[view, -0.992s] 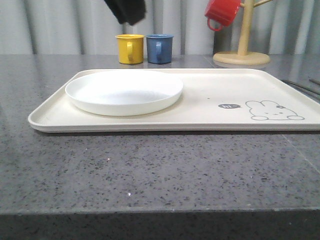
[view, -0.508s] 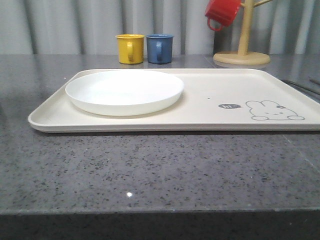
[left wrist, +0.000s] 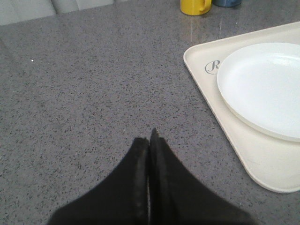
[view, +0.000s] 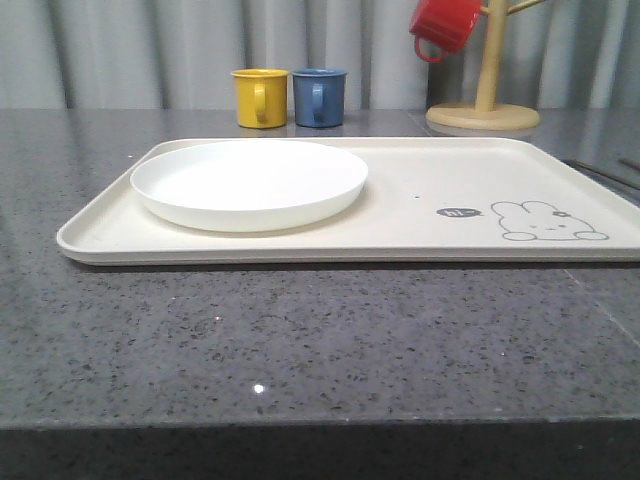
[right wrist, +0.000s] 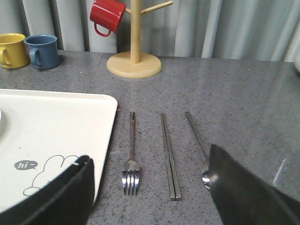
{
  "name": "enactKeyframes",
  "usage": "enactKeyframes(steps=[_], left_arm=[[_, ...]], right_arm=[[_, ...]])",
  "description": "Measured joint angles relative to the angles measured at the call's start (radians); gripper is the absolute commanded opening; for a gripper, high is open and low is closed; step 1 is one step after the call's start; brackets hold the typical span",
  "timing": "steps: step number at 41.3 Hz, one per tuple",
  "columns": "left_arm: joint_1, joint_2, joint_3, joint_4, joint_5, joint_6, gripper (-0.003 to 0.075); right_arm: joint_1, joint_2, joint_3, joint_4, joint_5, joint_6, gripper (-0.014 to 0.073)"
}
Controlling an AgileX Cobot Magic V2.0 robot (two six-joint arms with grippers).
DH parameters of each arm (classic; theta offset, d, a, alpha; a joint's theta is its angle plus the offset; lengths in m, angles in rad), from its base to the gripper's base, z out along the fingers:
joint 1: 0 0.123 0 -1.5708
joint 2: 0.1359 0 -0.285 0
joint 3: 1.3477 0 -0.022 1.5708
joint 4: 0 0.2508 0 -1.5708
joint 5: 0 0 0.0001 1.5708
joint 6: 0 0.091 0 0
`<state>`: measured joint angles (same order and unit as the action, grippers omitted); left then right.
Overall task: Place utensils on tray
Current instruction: 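Withdraw the left gripper upward away from the tray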
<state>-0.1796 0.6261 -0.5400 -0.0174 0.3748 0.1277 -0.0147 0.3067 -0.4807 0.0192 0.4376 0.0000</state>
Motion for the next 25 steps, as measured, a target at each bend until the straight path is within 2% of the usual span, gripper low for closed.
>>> enactKeyframes(steps=[5,12,25], left_arm=[[0.000,-0.147,0.091,0.000,-0.033,0.000,-0.0019],[0.000,-0.299,0.135,0.000,-0.053,0.000,-0.0019],[0.000,-0.359,0.136,-0.002,-0.058,-0.002,-0.0019]], right_arm=[[0.000,0.000,0.000,0.000,0.000,0.000,0.0537],[0.000,0.000,0.000,0.000,0.000,0.000,0.0537],[0.000,0.000,0.000,0.000,0.000,0.000,0.0537]])
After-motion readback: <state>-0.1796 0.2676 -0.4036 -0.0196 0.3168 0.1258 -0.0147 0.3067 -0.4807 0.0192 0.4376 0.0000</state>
